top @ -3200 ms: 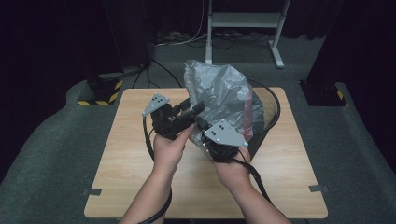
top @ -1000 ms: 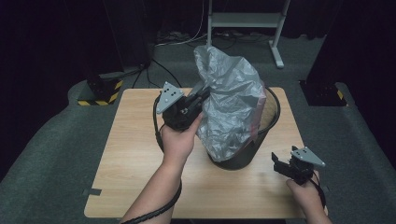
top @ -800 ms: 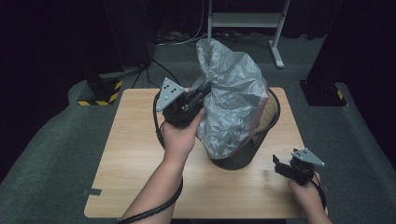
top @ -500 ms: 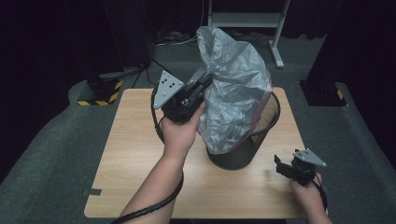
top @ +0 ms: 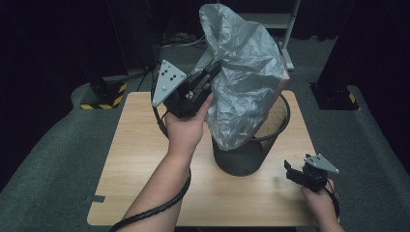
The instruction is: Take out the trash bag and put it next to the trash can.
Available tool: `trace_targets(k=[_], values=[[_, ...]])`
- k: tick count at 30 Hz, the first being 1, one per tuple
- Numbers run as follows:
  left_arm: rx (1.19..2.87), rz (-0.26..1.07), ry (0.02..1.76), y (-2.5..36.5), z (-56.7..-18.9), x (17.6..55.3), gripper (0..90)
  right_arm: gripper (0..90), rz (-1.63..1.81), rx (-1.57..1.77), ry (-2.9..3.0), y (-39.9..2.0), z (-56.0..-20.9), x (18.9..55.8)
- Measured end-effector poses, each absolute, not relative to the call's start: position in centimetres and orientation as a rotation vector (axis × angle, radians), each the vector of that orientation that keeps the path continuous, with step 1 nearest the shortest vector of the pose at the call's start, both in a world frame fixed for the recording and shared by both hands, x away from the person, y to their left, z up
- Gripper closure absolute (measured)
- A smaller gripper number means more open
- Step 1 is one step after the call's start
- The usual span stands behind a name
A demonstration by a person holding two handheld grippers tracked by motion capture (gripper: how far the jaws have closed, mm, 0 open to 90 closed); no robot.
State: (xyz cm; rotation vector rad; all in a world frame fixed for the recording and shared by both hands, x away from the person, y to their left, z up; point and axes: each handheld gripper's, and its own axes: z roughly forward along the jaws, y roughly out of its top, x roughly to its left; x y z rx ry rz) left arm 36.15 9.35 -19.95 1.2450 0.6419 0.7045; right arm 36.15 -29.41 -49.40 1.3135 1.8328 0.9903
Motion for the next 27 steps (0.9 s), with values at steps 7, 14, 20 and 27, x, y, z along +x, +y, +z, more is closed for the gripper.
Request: trace_targets(k=[7,14,20,27], values=[[1.214,0.729,0.608,9.3,-18.5,35.8,89.6,15.8,0.987,1.322,1.845,-29.5,-49.6,36.1],[1.199,0.742,0.591,9.7,-17.3,35.3,89.6,15.8,0.982,1.319,1.846,-29.5,-49.7,36.1],[1.183,0.753,0.58,10.0,-16.4,35.0,89.6,15.7,0.987,1.328,1.845,-29.5,-49.7,36.0],[1.155,0.769,0.579,11.0,-15.6,34.5,89.6,15.7,0.988,1.325,1.844,-29.5,-49.7,35.9]])
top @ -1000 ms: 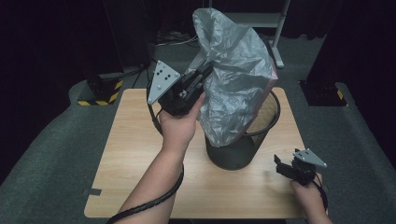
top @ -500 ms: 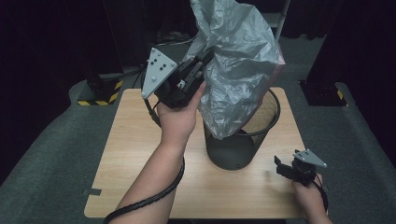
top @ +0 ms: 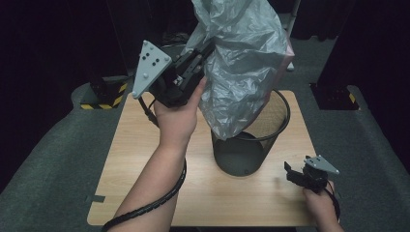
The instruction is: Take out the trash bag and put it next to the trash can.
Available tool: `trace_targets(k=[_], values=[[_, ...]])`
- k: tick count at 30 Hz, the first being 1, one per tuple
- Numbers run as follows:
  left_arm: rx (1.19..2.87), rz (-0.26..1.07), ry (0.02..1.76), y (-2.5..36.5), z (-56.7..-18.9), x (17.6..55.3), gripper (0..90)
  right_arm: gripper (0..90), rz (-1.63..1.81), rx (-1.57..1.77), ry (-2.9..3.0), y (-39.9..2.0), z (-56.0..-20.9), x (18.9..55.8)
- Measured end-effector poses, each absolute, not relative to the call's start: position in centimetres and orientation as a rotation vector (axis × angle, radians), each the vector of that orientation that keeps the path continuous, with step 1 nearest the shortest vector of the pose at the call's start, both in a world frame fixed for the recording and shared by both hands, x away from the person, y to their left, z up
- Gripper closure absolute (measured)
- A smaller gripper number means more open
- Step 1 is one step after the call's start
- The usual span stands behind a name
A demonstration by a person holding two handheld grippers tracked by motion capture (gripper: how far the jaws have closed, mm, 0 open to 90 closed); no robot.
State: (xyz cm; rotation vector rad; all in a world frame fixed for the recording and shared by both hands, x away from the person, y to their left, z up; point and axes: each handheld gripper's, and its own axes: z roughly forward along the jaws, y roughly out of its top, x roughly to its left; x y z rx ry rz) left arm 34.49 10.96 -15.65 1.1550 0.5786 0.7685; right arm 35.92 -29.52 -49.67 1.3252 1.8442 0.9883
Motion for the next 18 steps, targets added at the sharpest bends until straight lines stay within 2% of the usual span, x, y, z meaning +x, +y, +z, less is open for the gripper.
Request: trace_targets(k=[18], values=[[1.106,0.818,0.619,14.9,-15.2,33.1,89.7,15.7,0.975,1.316,1.867,-29.0,-50.0,36.1]])
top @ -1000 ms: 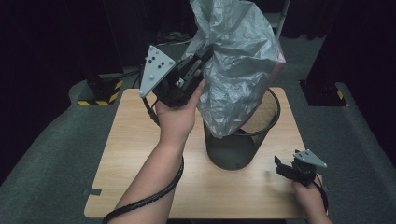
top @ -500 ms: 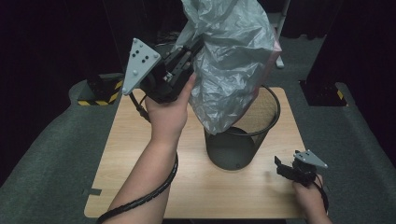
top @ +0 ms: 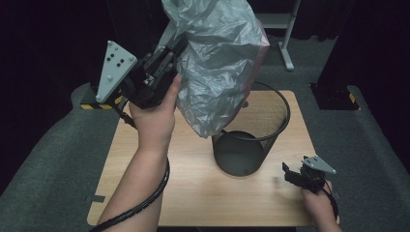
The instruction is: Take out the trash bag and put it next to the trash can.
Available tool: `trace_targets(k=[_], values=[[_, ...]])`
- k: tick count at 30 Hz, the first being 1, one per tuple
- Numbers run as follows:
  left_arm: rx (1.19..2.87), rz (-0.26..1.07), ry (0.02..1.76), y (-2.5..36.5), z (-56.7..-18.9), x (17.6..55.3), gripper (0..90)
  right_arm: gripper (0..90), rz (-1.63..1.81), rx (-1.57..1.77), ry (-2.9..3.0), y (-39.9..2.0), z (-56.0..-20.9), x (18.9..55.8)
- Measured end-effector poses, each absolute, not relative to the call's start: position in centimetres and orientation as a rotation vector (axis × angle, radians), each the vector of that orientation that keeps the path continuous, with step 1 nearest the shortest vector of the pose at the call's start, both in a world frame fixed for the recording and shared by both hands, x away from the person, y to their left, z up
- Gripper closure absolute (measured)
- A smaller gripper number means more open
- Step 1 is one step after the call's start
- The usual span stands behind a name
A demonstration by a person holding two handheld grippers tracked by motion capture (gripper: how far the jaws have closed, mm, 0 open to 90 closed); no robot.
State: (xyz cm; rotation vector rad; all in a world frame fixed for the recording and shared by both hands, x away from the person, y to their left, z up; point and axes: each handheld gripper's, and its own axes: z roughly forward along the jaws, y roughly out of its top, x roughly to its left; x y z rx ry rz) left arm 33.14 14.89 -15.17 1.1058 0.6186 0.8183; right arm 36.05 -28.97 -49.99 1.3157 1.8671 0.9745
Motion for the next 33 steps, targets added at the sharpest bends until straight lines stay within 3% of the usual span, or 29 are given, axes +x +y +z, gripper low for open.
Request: trace_targets(k=[33], values=[[1.099,0.914,0.782,24.0,-18.2,31.1,89.6,15.7,0.943,1.316,1.908,-28.2,-50.7,36.9]])
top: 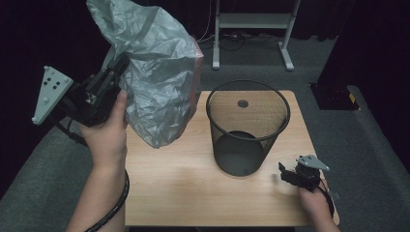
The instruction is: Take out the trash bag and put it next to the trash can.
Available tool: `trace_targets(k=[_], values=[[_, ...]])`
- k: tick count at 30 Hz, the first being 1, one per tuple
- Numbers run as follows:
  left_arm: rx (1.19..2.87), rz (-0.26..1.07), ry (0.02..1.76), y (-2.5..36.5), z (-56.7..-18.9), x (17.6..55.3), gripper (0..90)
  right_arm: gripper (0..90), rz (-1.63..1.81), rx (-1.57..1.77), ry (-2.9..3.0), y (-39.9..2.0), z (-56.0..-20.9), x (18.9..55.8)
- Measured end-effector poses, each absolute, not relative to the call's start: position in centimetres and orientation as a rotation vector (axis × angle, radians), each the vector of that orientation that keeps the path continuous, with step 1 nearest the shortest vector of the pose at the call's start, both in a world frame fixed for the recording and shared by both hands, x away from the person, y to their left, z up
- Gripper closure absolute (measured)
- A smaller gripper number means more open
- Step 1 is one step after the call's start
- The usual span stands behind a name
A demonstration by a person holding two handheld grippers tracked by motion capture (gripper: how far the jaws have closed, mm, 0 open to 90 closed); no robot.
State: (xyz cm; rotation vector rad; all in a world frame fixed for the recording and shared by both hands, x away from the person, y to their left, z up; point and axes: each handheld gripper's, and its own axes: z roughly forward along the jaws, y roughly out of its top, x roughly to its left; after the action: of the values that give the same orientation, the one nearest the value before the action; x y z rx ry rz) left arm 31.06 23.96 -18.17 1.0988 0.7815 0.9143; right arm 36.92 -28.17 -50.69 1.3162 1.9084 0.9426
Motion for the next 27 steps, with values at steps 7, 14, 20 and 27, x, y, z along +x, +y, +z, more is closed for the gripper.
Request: trace_targets(k=[7,14,20,27], values=[[1.112,0.92,0.829,25.4,-19.8,31.1,89.7,15.7,0.938,1.315,1.919,-28.0,-50.8,37.0],[1.145,0.925,0.886,26.1,-21.8,31.7,89.6,15.7,0.946,1.311,1.927,-28.1,-50.8,37.1],[1.183,0.912,0.937,26.4,-23.7,32.5,89.6,15.8,0.949,1.315,1.925,-28.2,-50.8,37.2],[1.253,0.905,0.999,26.3,-26.3,33.7,89.6,15.7,0.957,1.314,1.923,-28.2,-50.7,37.4]])
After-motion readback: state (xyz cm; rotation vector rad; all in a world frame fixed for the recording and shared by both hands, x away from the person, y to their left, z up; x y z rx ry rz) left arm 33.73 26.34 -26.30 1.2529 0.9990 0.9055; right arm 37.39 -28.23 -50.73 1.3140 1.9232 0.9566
